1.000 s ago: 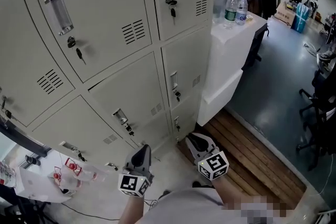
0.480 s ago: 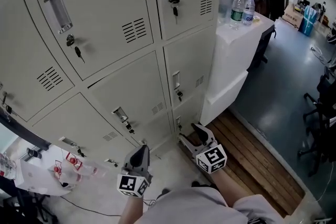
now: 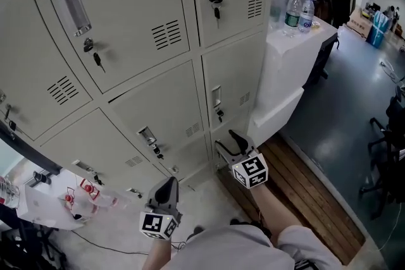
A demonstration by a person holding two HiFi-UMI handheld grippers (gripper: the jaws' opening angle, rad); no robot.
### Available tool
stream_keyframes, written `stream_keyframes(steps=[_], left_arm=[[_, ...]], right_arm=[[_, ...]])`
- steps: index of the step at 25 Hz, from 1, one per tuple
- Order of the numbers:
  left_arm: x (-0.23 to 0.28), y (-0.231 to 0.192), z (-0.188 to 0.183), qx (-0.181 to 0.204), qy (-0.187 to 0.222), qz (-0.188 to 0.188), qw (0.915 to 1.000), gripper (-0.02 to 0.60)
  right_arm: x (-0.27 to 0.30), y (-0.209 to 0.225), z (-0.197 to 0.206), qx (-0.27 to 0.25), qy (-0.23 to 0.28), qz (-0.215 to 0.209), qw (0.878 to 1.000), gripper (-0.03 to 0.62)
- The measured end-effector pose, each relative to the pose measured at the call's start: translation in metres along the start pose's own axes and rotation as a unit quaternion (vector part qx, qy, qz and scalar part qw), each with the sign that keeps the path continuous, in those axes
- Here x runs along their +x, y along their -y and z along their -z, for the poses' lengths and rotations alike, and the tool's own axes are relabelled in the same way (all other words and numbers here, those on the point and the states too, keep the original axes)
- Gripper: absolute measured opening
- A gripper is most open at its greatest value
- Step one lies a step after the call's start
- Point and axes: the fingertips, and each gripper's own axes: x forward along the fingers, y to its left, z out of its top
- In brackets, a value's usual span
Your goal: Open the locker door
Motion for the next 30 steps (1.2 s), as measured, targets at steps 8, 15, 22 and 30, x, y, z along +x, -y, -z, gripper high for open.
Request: stream_keyframes(steps=[8, 15, 22, 30], left_arm=[[-0.005, -0.006, 0.0, 0.001, -0.001, -0.015, 0.9999, 0.008], [-0.007, -0.01, 0.002, 0.004, -0.008, -0.027, 0.9996, 0.008], [-0.009, -0.018, 0.003, 0.005, -0.011, -0.041, 0.9991, 0.008], [-0.015, -0.028, 0.008, 0.001, -0.015, -0.057, 0.9983, 0.008]], right_arm=[[0.038, 0.025, -0.012, 0.002, -0.002, 0.01, 1.0, 0.231], [0.076, 0.045, -0.025, -0.005, -0.008, 0.015, 1.0, 0.23], [0.108, 0.062, -0.033, -0.012, -0.011, 0.023, 1.0, 0.229], [0.123, 0.061, -0.032, -0.019, -0.009, 0.021, 1.0, 0.222]])
